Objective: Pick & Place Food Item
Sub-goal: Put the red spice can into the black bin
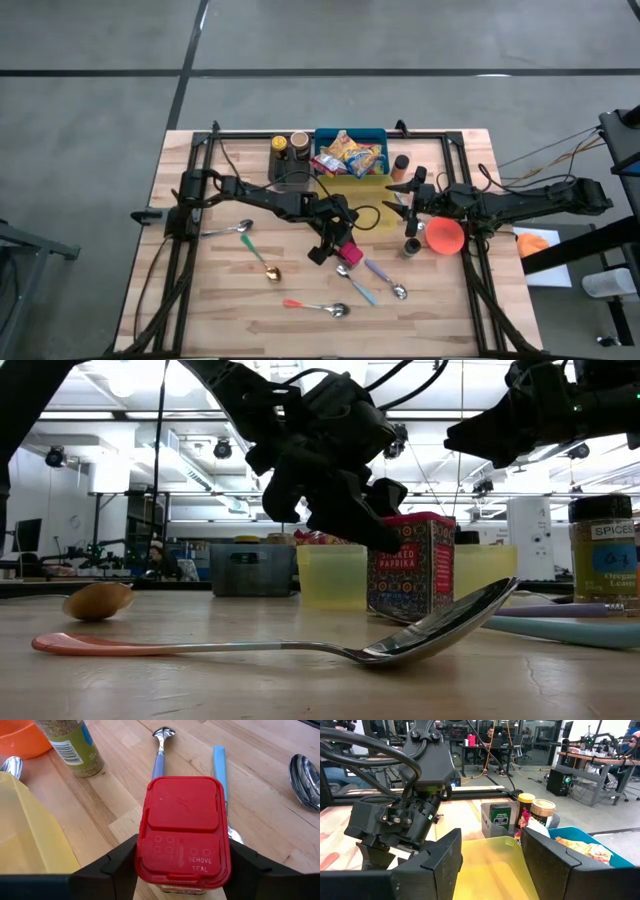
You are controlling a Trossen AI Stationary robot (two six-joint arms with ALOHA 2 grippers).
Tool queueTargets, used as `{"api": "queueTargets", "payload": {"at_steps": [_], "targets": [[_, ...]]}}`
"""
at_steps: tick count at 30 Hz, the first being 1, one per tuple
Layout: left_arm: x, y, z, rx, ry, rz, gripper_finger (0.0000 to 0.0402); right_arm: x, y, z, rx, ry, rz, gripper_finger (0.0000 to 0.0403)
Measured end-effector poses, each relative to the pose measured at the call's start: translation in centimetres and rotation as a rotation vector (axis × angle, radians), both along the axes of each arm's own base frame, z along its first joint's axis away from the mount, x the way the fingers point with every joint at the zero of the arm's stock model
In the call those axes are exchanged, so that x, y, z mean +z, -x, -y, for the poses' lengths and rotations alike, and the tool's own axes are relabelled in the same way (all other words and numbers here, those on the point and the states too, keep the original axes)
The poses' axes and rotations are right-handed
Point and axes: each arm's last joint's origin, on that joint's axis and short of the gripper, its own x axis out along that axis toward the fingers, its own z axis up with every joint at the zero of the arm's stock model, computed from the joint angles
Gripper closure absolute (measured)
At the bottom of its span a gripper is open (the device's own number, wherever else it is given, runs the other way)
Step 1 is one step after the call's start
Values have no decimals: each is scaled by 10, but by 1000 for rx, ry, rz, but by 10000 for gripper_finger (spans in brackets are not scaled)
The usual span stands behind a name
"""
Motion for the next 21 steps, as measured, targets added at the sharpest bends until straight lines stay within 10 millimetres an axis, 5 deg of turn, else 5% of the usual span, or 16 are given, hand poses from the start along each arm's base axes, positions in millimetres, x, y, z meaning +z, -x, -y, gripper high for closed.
{"api": "queueTargets", "payload": {"at_steps": [21], "targets": [[62, 15, 0, 246, 45, 10, 196, 0, 0, 0, 0, 0, 0, 199]]}}
